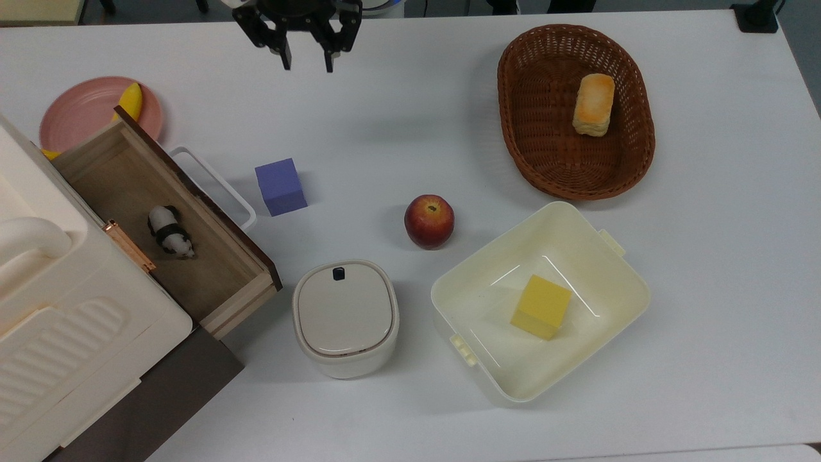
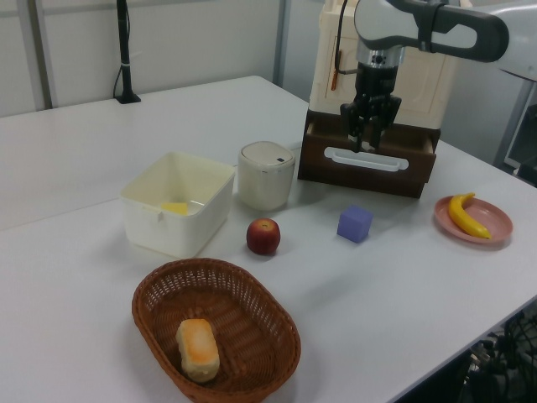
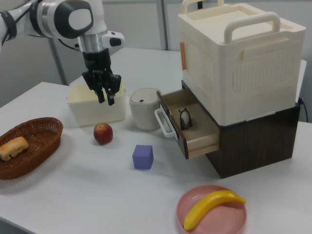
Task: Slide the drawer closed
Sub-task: 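Move the gripper from rest toward the open wooden drawer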
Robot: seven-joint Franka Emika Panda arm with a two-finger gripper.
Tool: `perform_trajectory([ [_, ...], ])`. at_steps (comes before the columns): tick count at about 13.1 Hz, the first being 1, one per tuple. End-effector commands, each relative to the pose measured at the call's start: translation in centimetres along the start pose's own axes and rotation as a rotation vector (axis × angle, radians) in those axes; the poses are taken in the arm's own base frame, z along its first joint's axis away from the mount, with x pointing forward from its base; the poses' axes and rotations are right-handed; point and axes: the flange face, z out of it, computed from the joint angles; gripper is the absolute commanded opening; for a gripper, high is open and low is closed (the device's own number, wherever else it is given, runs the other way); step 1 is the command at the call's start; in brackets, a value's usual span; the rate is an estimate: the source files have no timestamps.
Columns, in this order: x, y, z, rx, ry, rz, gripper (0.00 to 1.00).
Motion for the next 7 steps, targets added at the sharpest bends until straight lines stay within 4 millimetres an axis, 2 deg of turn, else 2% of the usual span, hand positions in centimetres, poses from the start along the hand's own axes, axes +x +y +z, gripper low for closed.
perform_trajectory([
  [1, 0.8, -0.9, 1.2, -0.004, 0.076, 0.002, 0.00],
  [4, 1.5, -0.6, 1.5, 0.011, 0.110, 0.031, 0.00],
  [7, 2.0, 0.5, 2.3, 0.141, 0.103, 0.037, 0.00],
])
